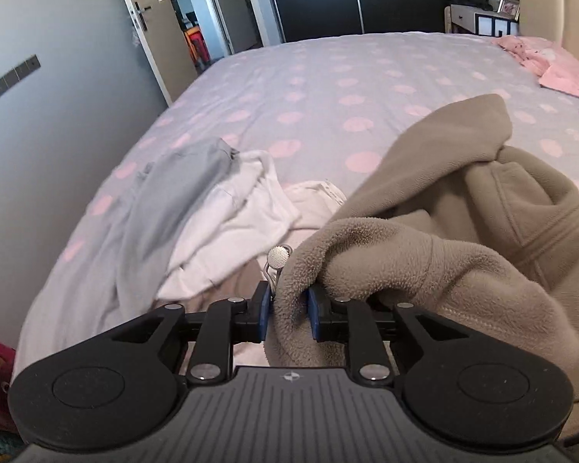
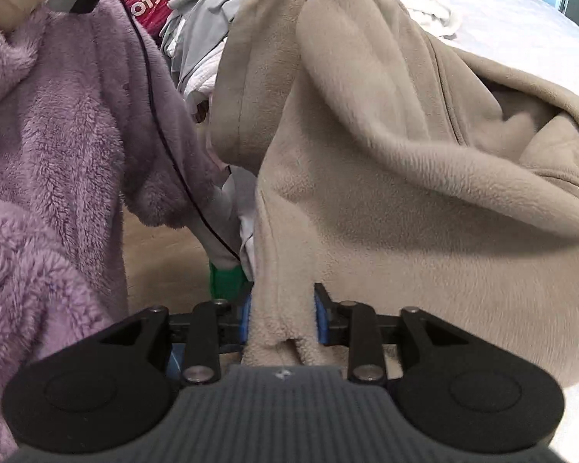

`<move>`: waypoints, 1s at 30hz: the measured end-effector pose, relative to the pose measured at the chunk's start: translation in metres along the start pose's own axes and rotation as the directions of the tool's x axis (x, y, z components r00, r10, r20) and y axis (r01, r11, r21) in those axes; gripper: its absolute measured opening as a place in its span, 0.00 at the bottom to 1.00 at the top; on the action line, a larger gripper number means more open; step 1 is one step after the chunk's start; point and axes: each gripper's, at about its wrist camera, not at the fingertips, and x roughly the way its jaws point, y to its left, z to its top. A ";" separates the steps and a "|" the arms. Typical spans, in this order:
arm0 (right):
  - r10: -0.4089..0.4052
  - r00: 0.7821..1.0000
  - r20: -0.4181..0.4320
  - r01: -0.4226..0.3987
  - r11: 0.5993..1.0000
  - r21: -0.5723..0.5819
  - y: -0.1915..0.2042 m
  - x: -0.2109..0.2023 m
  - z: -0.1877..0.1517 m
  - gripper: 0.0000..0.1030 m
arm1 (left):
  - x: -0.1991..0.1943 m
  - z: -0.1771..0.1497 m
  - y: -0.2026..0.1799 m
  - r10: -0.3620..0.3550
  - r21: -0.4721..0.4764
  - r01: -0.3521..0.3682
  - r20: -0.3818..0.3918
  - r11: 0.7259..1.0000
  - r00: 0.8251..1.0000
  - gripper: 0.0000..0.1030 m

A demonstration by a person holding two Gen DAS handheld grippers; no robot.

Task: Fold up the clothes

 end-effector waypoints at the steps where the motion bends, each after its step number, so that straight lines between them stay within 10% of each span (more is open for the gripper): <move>1: 0.004 1.000 -0.001 -0.004 1.000 -0.002 0.000 -0.002 0.001 0.38 | -0.006 -0.001 0.003 -0.012 -0.010 0.012 0.003 1.000 1.000 0.22; 6: 0.003 0.999 0.043 -0.003 1.000 0.003 -0.001 -0.032 0.012 0.46 | -0.038 -0.001 0.010 -0.075 -0.056 0.077 0.043 0.995 0.996 0.52; 16: -0.205 0.973 0.110 0.206 0.978 0.001 -0.043 -0.094 0.047 0.51 | -0.029 -0.011 -0.002 -0.353 -0.315 0.327 -0.025 0.891 0.935 0.61; 30: -0.424 0.904 0.049 0.425 0.882 -0.205 -0.148 -0.008 0.126 0.57 | 0.050 -0.017 -0.018 -0.336 -0.428 0.251 -0.136 0.868 0.932 0.67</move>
